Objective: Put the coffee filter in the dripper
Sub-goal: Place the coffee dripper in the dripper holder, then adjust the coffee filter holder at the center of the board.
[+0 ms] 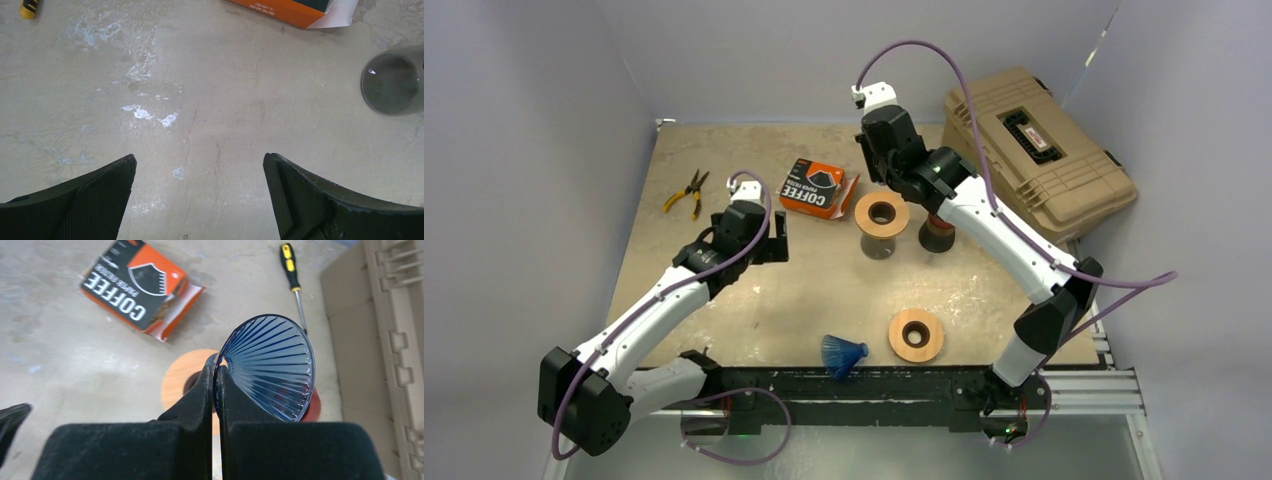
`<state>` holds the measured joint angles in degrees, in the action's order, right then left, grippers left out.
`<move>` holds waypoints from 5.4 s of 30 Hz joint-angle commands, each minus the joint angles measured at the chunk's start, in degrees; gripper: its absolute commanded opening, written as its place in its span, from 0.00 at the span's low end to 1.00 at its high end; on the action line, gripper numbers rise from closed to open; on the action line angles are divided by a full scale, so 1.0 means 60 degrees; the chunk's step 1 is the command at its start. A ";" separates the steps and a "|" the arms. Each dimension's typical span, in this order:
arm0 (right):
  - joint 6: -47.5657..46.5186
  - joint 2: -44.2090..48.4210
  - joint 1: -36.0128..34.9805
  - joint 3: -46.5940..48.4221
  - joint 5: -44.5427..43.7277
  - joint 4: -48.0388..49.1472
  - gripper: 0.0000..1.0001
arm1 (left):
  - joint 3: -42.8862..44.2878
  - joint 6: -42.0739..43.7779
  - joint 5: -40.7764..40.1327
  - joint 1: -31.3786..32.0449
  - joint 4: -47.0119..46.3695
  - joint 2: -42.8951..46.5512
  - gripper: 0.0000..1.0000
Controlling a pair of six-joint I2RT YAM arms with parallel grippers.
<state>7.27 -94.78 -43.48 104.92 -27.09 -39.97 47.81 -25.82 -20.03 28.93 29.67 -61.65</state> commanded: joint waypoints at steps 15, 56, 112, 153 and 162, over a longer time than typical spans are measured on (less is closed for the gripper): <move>-0.0142 0.0025 -0.0866 -0.0549 -0.1861 -0.0143 0.00 | 0.0436 0.0099 -0.1192 -0.0031 0.0716 -0.0134 0.99; 0.0358 -0.0672 -0.1073 -0.1571 -0.2070 0.0169 0.00 | 0.0366 0.0041 -0.1335 -0.0031 0.0627 0.0358 0.99; 0.1279 0.1013 -0.1051 -0.2364 0.0985 0.0965 0.47 | 0.0311 0.0078 -0.1066 -0.0031 0.0486 0.0512 0.99; 0.1955 0.3708 0.1392 -0.4439 0.6179 0.3035 0.66 | 0.4228 0.0413 0.2555 -0.1578 -0.3148 -0.7017 0.97; 0.1970 0.3551 0.1393 -0.4488 0.6304 0.3004 0.66 | 0.5630 0.0347 0.3970 -0.2492 -0.3702 -0.8652 0.91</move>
<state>19.05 -73.14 -35.44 78.28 9.10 -23.94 77.52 -24.80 -2.26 15.46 11.35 -111.31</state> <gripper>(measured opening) 0.660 0.923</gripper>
